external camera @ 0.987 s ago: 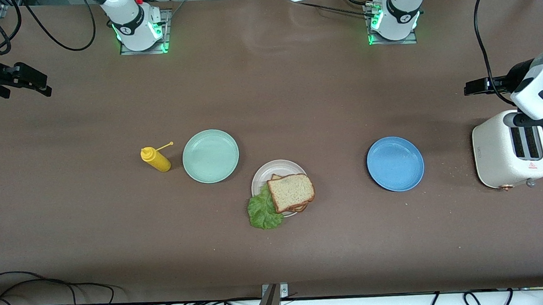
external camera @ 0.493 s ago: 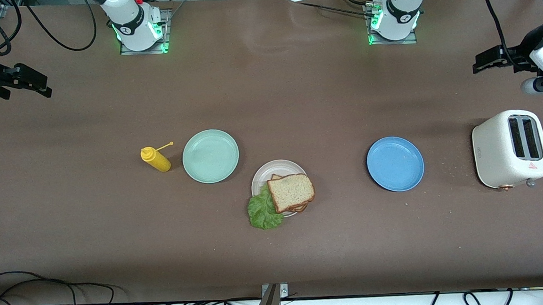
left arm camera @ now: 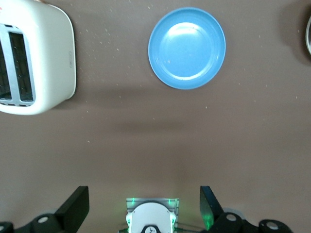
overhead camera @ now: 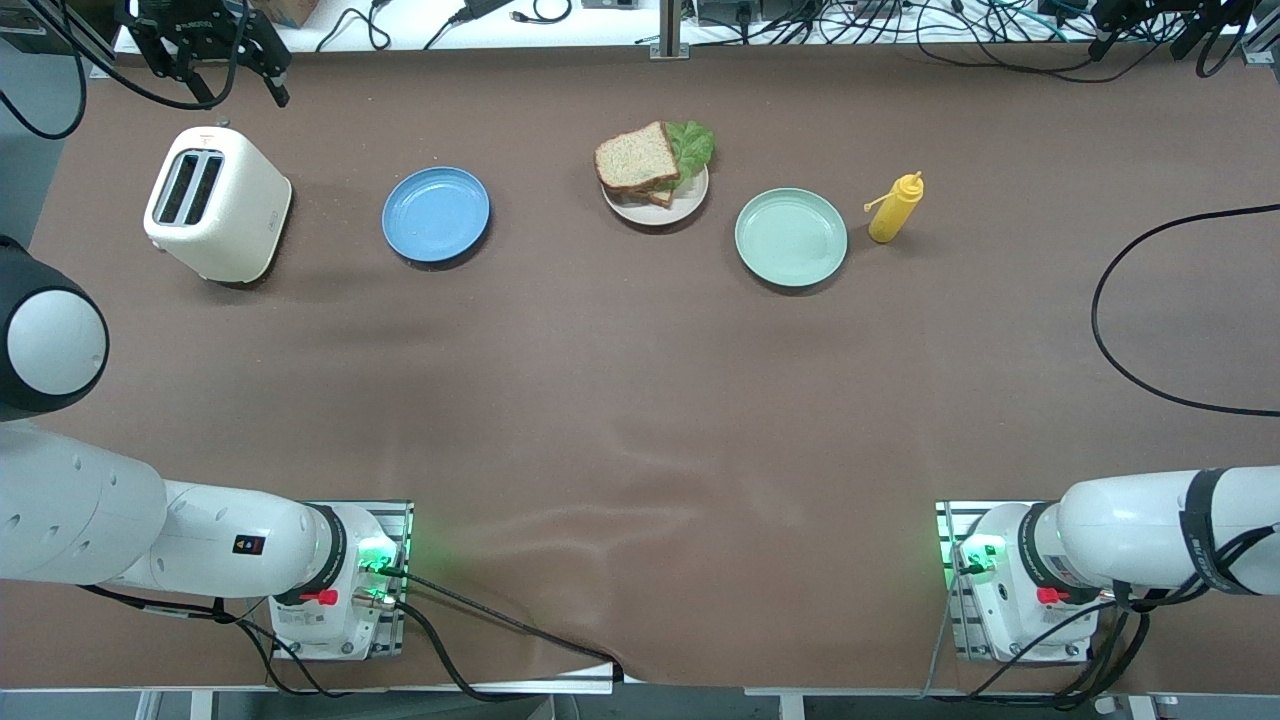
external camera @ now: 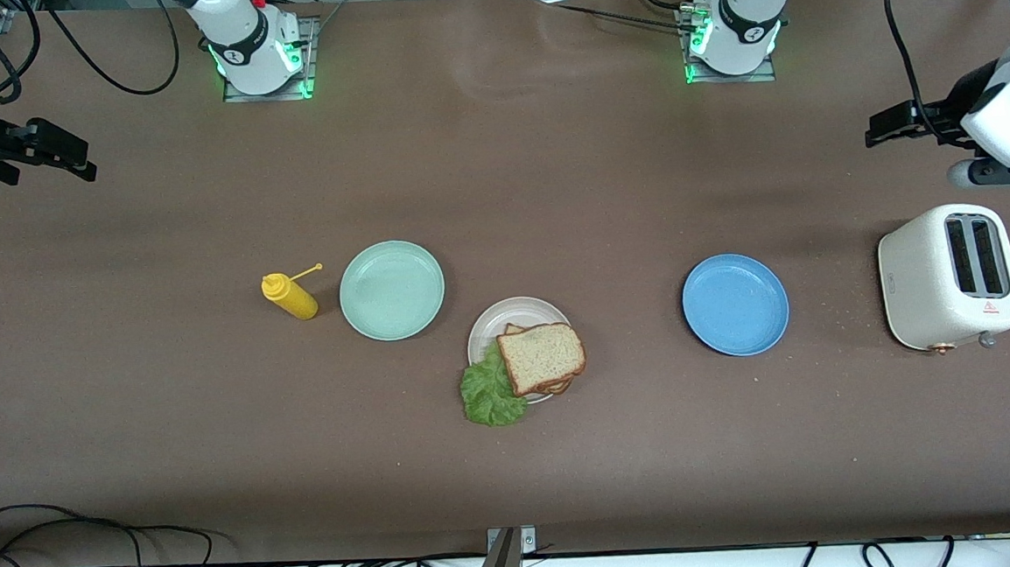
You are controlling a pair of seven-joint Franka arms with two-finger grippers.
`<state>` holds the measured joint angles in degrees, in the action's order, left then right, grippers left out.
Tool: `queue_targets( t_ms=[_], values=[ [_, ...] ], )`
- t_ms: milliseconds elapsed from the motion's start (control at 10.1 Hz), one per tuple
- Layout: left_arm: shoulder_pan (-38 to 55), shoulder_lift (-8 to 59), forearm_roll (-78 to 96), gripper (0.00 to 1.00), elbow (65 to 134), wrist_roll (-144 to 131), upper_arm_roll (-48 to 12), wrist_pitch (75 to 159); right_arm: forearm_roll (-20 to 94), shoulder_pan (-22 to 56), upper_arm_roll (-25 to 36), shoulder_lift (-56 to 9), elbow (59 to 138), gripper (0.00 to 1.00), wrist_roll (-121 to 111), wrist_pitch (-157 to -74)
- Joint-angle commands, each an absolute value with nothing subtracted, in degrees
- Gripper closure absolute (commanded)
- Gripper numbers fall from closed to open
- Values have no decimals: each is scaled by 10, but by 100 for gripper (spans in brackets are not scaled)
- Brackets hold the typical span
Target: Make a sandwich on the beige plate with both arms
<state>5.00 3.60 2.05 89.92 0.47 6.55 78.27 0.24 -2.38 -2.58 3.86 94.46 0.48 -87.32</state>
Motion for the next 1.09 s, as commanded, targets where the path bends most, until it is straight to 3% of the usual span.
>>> queue_targets(
  t_ms=[0, 987],
  values=[
    [48, 20, -3, 0, 918, 1, 54, 811, 11, -27, -29, 38, 938, 0, 11, -873],
    [40, 50, -31, 0, 898, 7, 39, 824, 11, -27, -30, 38, 938, 0, 11, -872]
  ],
)
